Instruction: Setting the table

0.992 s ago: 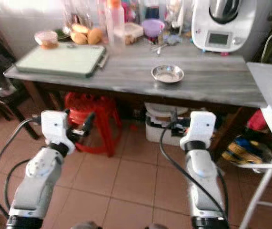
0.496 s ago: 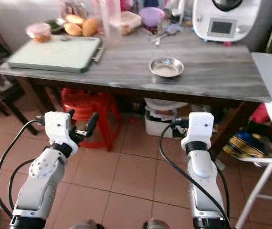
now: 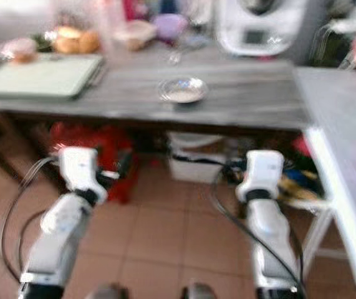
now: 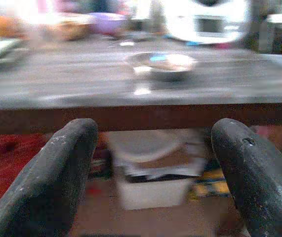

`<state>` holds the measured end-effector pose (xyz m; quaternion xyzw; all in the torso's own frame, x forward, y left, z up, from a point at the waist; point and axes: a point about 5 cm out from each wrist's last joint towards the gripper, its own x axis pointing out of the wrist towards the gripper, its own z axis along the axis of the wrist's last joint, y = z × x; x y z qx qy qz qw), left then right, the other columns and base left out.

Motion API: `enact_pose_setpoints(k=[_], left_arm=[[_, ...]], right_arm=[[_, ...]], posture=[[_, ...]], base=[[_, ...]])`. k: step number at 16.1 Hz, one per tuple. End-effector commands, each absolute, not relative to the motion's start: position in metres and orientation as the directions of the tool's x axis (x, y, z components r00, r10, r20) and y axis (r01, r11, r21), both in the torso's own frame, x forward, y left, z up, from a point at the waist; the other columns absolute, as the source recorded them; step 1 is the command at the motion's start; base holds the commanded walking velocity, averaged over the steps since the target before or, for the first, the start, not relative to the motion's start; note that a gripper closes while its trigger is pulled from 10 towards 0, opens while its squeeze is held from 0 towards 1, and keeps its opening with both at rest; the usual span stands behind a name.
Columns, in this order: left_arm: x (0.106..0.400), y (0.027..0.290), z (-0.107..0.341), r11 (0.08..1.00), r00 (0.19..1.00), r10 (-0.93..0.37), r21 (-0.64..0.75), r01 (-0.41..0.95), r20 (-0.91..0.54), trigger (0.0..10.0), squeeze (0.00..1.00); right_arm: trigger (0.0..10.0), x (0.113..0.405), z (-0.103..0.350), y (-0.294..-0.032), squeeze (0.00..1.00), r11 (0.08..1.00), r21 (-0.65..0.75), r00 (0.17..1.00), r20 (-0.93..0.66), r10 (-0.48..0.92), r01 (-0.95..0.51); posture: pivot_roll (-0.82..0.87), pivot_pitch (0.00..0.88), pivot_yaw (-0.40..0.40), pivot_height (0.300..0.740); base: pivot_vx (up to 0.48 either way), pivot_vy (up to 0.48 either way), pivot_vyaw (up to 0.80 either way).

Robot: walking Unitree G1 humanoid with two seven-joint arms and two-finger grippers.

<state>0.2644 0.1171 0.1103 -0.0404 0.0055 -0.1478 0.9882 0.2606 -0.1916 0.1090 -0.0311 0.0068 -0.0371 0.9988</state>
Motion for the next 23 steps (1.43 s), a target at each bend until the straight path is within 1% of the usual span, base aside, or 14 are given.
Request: enact_pose_setpoints(k=[1, 4, 8, 10, 12, 13, 18, 20, 23], left_arm=[[0.265, 0.126, 0.113, 0.962, 0.964, -0.267, -0.062, 0.267, 0.007, 10.0, 0.00], [0.264, 0.126, 0.112, 0.961, 0.963, -0.271, -0.060, 0.270, 0.006, 10.0, 0.00], [0.266, 0.126, 0.114, 0.961, 0.963, -0.270, -0.053, 0.270, 0.013, 10.0, 0.00], [0.266, 0.126, 0.114, 0.961, 0.963, -0.270, -0.053, 0.270, 0.014, 10.0, 0.00], [0.268, 0.129, 0.121, 0.974, 0.974, -0.222, -0.038, 0.224, 0.047, 10.0, 0.00], [0.268, 0.132, 0.124, 0.981, 0.981, -0.188, -0.028, 0.189, 0.058, 10.0, 0.00], [0.254, 0.140, 0.117, 0.990, 0.990, -0.140, -0.018, 0.140, 0.023, 10.0, 0.00], [0.253, 0.143, 0.115, 0.993, 0.993, -0.116, -0.017, 0.116, 0.012, 10.0, 0.00], [0.252, 0.146, 0.119, 0.991, 0.991, -0.135, -0.005, 0.135, 0.013, 10.0, 0.00]], right_arm=[[10.0, 0.260, 0.112, -0.186, 0.00, 0.997, -0.044, 0.998, 0.001, -0.057, 0.057], [10.0, 0.259, 0.110, -0.186, 0.00, 0.998, -0.039, 0.999, -0.005, -0.052, 0.051], [10.0, 0.260, 0.112, -0.185, 0.00, 0.999, -0.035, 0.999, 0.004, -0.039, 0.039], [10.0, 0.260, 0.114, -0.182, 0.00, 0.999, -0.041, 1.000, 0.019, 0.001, 0.000], [10.0, 0.259, 0.116, -0.180, 0.00, 0.999, -0.046, 0.999, 0.038, 0.019, -0.018], [10.0, 0.257, 0.118, -0.181, 0.00, 0.999, -0.046, 0.999, 0.044, 0.015, -0.013], [10.0, 0.250, 0.116, -0.184, 0.00, 0.999, -0.052, 0.999, 0.044, 0.004, -0.002], [10.0, 0.249, 0.114, -0.182, 0.00, 1.000, -0.028, 0.999, 0.045, -0.002, 0.004], [10.0, 0.248, 0.115, -0.180, 0.00, 1.000, -0.021, 0.999, 0.050, -0.010, 0.011]], posture=[[0.02, 0.000, 0.020, 0.740], [0.02, 0.000, 0.018, 0.740], [0.02, 0.000, 0.017, 0.740], [0.02, 0.000, 0.016, 0.740], [0.02, 0.000, 0.014, 0.740], [0.02, 0.000, 0.010, 0.740], [0.03, 0.000, 0.019, 0.740], [0.03, 0.000, 0.026, 0.740], [0.04, 0.000, 0.028, 0.740]], base=[[0.000, 0.000, -0.80], [0.000, -0.160, -0.65], [0.000, -0.180, 0.00], [0.000, -0.240, 0.00], [0.000, -0.291, 0.00], [0.000, -0.304, 0.78], [0.000, -0.307, 0.67], [0.255, -0.339, 0.00], [0.271, -0.335, 0.00]])
